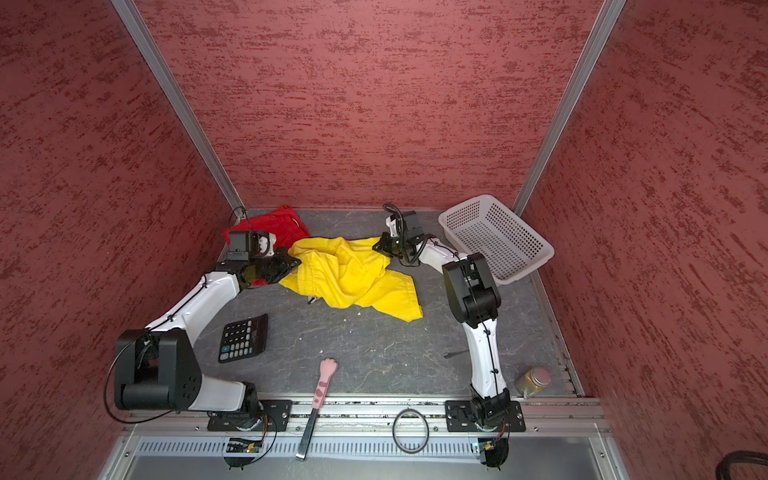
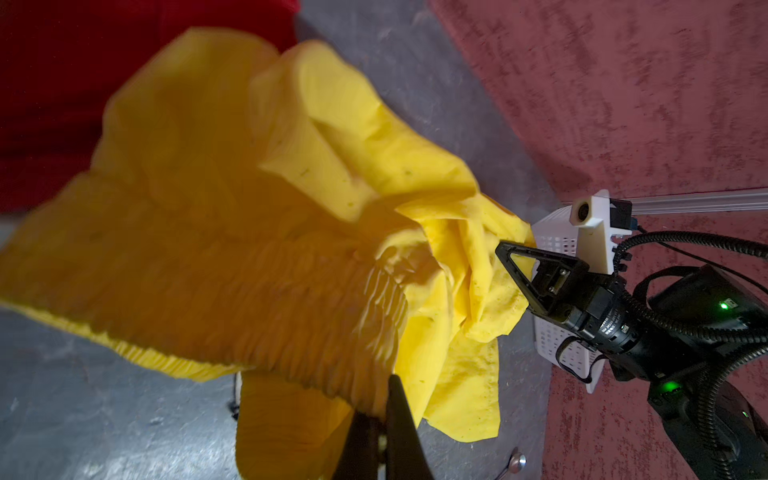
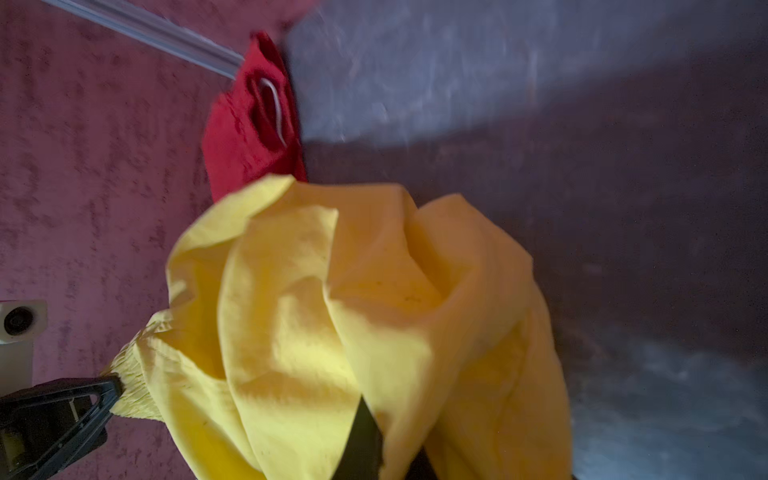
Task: Fold and stack the shorts
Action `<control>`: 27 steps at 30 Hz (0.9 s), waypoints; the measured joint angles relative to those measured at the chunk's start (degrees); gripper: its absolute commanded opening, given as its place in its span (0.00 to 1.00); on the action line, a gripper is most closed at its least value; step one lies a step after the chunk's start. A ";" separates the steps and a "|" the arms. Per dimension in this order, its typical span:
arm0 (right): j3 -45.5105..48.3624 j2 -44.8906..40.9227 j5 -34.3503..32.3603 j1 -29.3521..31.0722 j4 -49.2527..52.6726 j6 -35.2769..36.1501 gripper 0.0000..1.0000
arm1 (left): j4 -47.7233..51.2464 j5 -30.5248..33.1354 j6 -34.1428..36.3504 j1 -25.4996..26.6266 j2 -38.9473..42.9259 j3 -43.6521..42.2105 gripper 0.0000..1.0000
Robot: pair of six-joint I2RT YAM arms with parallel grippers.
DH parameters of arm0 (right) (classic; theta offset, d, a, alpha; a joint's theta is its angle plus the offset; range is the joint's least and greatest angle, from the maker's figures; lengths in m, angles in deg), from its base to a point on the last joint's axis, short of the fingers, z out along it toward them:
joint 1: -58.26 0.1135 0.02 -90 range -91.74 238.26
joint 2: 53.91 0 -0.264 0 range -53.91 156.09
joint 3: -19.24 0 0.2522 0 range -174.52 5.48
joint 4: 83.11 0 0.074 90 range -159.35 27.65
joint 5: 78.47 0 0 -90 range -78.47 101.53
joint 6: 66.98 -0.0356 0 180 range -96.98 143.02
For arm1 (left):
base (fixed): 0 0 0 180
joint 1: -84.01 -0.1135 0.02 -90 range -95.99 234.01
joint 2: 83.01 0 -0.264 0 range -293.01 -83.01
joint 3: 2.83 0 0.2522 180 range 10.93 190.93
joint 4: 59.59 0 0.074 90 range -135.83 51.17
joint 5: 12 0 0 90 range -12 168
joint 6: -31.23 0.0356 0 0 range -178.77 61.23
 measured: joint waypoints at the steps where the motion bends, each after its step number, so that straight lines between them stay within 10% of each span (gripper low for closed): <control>1: -1.68 -1.07 -0.20 -1.36 0.50 -0.07 0.00 | 0.85 -0.02 0.72 0.00 -0.26 3.56 0.00; 7: -7.76 -16.70 -3.17 -18.08 3.37 -0.85 0.00 | 2.23 -1.66 4.04 -0.02 -0.39 21.55 0.00; 12: -6.75 -31.06 -6.14 -24.26 6.40 0.20 0.20 | 1.51 -4.44 5.35 1.73 0.52 26.01 0.00; 17: 15.54 -44.81 -7.48 -24.59 2.82 -0.92 0.29 | -1.62 -2.84 5.01 0.68 3.54 15.39 0.00; 22: 41.29 -49.00 -9.90 -22.82 4.98 -3.63 0.61 | -5.07 -2.29 2.56 2.99 3.87 -3.17 0.00; 27: 50.18 -49.92 -12.63 -22.08 13.18 -3.43 0.64 | -5.77 -2.23 0.81 3.10 2.58 -16.74 0.00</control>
